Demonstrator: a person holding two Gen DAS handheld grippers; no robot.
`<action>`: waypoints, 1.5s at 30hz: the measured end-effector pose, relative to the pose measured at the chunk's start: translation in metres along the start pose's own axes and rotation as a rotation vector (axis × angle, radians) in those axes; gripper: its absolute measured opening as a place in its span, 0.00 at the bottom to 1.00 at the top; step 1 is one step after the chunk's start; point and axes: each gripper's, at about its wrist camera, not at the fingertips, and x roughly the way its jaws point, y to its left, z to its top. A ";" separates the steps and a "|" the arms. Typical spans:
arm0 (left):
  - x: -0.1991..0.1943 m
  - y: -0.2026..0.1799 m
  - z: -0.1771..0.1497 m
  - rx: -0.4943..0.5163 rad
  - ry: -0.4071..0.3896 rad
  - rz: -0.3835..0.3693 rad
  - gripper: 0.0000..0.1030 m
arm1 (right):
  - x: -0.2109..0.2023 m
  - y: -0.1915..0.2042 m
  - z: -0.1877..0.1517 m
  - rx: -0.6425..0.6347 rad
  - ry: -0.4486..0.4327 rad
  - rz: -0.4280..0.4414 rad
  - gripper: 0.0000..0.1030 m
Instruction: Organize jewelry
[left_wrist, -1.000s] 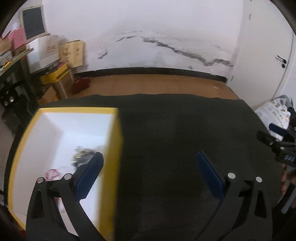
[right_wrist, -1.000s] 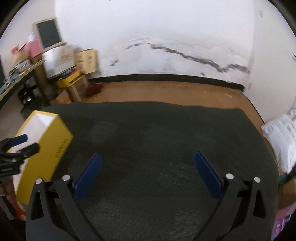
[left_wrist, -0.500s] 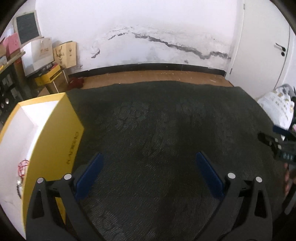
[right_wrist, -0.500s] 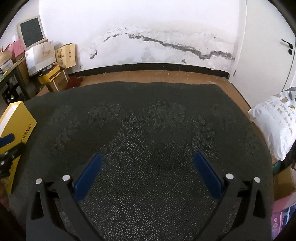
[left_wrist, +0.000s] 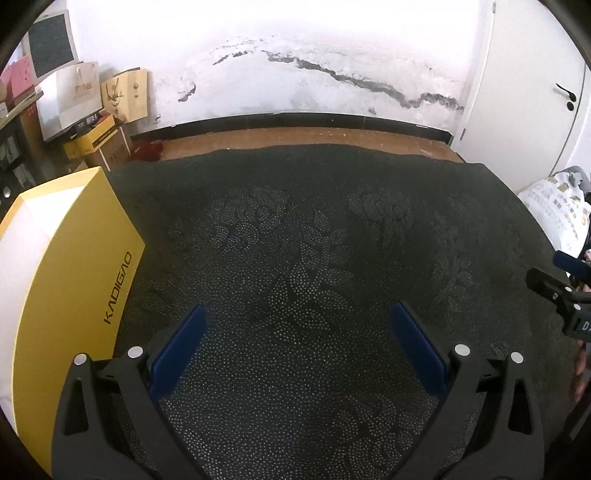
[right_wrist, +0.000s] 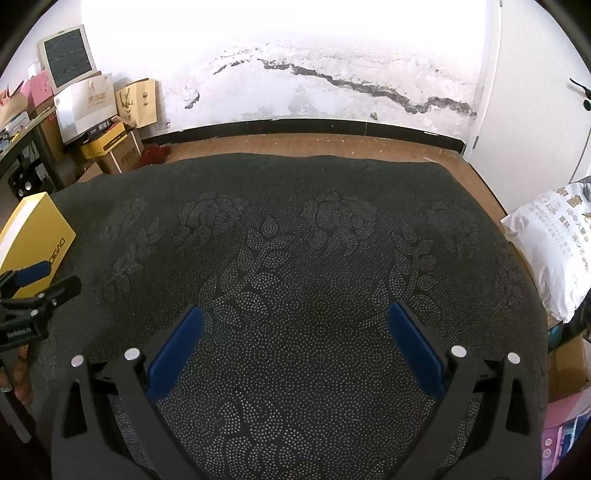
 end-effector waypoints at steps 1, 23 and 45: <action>0.000 0.000 0.000 -0.001 0.001 -0.004 0.94 | 0.000 0.000 0.000 0.002 0.000 -0.001 0.93; 0.001 0.001 -0.002 0.014 0.008 0.003 0.94 | 0.004 0.005 0.000 -0.001 0.008 -0.001 0.93; 0.003 -0.001 -0.003 0.017 0.017 0.005 0.94 | 0.005 0.009 -0.001 -0.003 0.009 0.000 0.93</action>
